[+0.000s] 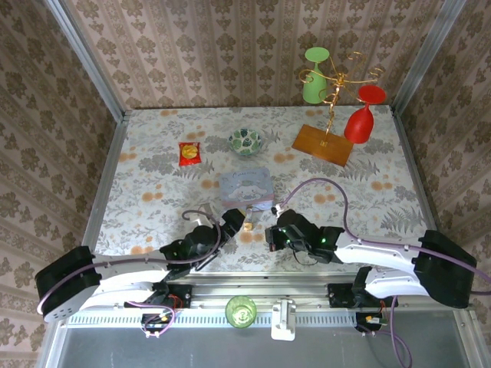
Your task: Unlock the padlock with the key
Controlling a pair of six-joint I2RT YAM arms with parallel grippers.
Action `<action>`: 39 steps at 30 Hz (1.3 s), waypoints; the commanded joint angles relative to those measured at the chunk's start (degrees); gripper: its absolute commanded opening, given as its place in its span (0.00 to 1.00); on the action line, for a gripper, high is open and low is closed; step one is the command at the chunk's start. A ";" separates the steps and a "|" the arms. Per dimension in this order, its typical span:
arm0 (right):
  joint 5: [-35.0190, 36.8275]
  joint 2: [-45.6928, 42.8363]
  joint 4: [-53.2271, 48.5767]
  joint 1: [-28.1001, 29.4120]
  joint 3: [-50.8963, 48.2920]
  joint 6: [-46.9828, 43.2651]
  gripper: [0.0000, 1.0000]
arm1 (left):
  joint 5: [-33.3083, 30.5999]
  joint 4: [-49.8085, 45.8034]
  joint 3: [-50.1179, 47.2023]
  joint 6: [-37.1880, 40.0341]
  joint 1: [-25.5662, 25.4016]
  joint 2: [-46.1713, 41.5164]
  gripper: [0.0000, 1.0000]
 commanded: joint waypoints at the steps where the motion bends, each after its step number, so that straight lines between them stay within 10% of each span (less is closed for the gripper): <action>1: -0.89 -2.57 -2.91 -0.90 2.70 -0.97 0.00 | -4.92 5.63 0.14 -12.57 -2.07 1.56 0.94; 17: -4.92 -4.13 4.63 -2.33 8.64 -3.89 0.00 | -6.35 38.96 6.44 -25.46 -5.49 24.25 0.92; 39: -5.53 -5.61 8.51 -2.41 3.20 -1.64 0.00 | -7.36 38.04 6.27 -20.61 -5.31 21.78 0.64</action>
